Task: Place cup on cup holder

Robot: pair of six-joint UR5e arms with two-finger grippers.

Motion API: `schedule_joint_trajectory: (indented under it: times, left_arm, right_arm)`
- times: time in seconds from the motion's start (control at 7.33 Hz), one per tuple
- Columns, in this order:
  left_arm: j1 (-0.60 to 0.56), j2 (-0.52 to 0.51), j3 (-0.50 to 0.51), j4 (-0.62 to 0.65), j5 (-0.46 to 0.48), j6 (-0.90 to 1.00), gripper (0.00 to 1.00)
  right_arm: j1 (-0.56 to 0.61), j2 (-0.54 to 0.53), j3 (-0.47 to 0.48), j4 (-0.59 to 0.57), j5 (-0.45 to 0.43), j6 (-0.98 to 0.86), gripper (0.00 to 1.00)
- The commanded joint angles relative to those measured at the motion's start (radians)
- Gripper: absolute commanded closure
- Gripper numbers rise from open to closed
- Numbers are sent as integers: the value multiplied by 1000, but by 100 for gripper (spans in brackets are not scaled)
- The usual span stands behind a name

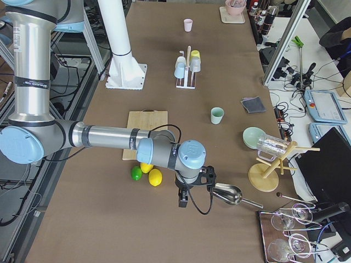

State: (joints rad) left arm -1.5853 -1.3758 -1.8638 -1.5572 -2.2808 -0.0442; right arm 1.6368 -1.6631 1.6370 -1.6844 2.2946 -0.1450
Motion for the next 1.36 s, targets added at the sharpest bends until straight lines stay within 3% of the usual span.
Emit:
schedule_joint_trajectory:
  times: [0.0,0.27,0.55,1.09,1.23]
  left_arm:
    - [7,-5,5,0,0,1,1]
    - [69,-9,11,25,6,1,1]
    - [125,-89,34,196,4,1,1]
    - [272,-190,32,307,3,-2,1]
    - [293,-196,31,394,3,0,1]
  right_arm:
    - [0,2,-5,0,0,-1,0]
    - [0,0,-2,2,2,1,0]
    - [0,0,1,2,2,-1,0]
    - [-11,28,12,0,2,-4,0]
    - [-18,43,27,-1,17,2,0]
